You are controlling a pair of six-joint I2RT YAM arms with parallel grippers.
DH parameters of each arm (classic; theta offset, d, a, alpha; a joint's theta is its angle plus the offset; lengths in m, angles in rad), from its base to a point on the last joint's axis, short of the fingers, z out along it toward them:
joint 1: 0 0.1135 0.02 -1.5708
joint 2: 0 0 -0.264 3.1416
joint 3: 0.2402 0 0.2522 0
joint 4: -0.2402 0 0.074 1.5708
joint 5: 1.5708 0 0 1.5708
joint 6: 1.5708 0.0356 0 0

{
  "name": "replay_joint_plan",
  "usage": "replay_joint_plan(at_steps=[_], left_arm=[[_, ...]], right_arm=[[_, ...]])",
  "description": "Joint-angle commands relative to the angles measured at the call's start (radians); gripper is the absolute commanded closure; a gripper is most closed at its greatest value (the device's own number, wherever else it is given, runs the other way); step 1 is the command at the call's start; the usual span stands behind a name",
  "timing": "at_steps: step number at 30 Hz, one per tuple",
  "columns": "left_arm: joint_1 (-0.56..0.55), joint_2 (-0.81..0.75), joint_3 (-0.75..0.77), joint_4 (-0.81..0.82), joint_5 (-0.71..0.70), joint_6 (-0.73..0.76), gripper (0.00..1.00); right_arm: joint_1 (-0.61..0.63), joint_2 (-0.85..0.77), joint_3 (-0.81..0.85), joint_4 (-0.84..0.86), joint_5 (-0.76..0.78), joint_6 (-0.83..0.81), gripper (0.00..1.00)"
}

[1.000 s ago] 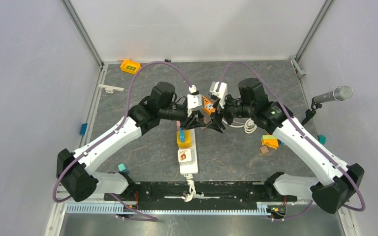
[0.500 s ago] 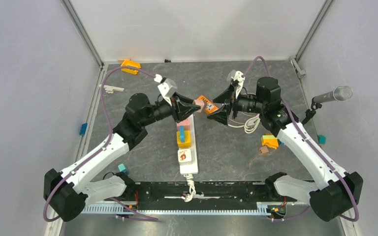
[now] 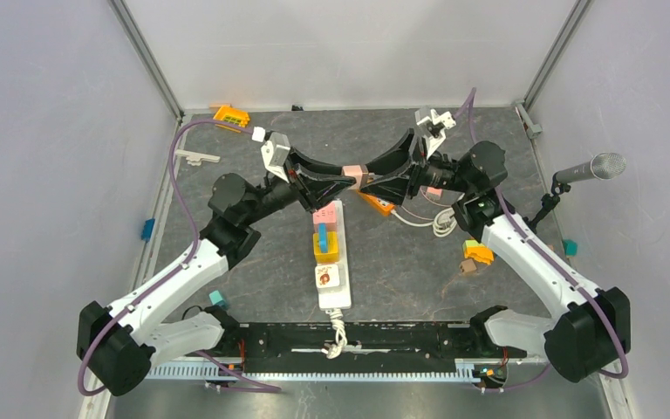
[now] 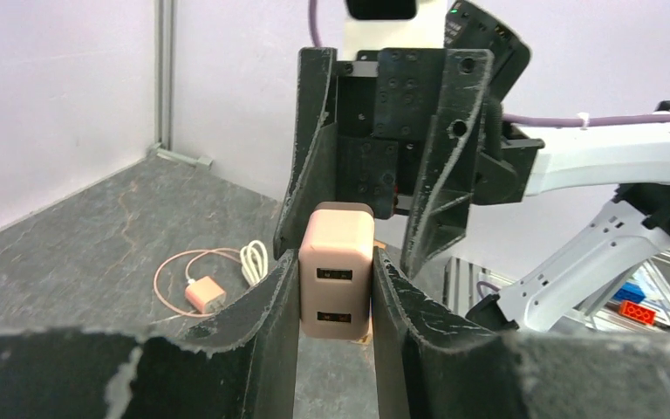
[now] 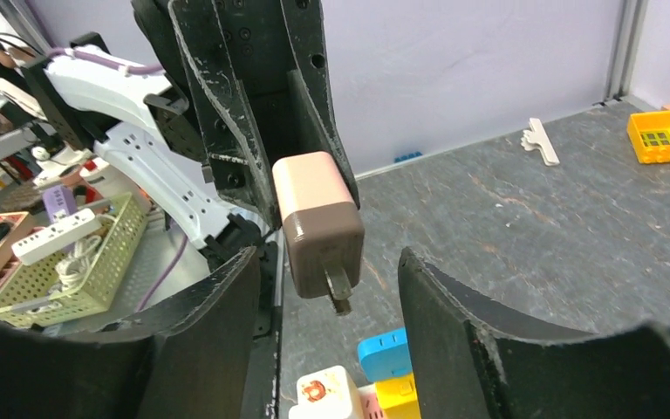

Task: Insert the plug
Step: Pick up the plug from the center of the board.

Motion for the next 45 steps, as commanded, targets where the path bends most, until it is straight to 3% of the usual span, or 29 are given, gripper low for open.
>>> replay_joint_plan(at_steps=[1, 3, 5, 8, 9, 12, 15, 20, 22, 26, 32, 45], left_arm=[[0.006, -0.004, 0.006, 0.122, 0.063, -0.067, 0.98], [0.006, -0.001, 0.005, 0.139, 0.07, -0.084, 0.98], [0.006, -0.001, 0.003, 0.15, 0.072, -0.091, 0.98], [0.006, -0.007, 0.001, 0.148, 0.071, -0.079, 0.96], [0.006, -0.011, 0.0, 0.142, 0.07, -0.07, 0.88], [0.006, -0.019, 0.02, 0.064, 0.095, -0.008, 0.71], [0.006, -0.021, 0.088, -0.139, 0.184, 0.147, 0.5], [0.006, -0.042, 0.216, -0.664, 0.226, 0.555, 0.31], [0.006, -0.045, 0.249, -0.792, 0.219, 0.643, 0.27], [0.006, -0.023, 0.302, -0.949, 0.255, 0.735, 0.26], [0.006, 0.013, 0.341, -1.026, 0.251, 0.761, 0.29], [0.006, 0.045, 0.368, -1.047, 0.231, 0.757, 0.4]], right_arm=[[0.006, 0.014, 0.004, 0.166, -0.021, 0.095, 0.41], [0.01, 0.028, 0.004, 0.207, -0.033, 0.124, 0.47], [0.016, 0.042, 0.005, 0.254, -0.045, 0.159, 0.61], [0.026, 0.06, 0.005, 0.305, -0.061, 0.197, 0.98], [0.027, 0.064, 0.005, 0.314, -0.068, 0.204, 1.0], [0.027, 0.069, 0.011, 0.309, -0.09, 0.2, 1.0], [0.027, 0.066, 0.039, 0.182, -0.116, 0.106, 1.0], [0.027, 0.05, 0.174, -0.365, -0.099, -0.331, 1.0], [0.027, 0.053, 0.222, -0.518, -0.091, -0.458, 1.0], [0.036, 0.069, 0.279, -0.736, -0.089, -0.629, 1.0], [0.107, 0.137, 0.417, -1.021, -0.031, -0.842, 1.0], [0.16, 0.159, 0.403, -1.067, 0.013, -0.881, 1.0]])
